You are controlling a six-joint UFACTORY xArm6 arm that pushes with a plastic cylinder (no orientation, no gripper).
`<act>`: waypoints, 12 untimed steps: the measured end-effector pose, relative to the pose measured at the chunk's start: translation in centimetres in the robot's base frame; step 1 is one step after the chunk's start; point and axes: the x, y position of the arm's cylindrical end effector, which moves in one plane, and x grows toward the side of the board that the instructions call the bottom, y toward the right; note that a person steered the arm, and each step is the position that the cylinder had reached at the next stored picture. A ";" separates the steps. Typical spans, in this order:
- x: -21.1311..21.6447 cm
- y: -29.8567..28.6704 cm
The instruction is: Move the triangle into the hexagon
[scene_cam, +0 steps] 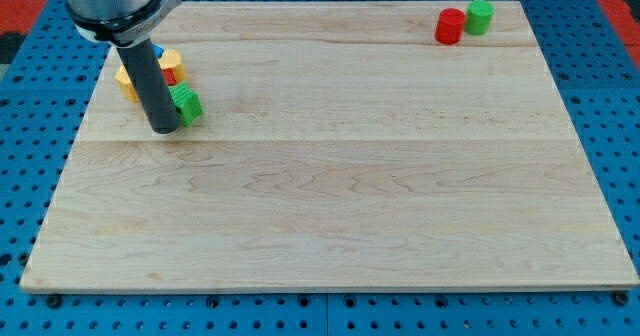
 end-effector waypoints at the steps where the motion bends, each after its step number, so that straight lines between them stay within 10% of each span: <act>1: -0.2 0.0; 3: 2.4 10.9; 5: -6.4 16.1; 8: -17.1 9.3; 12: -19.5 1.1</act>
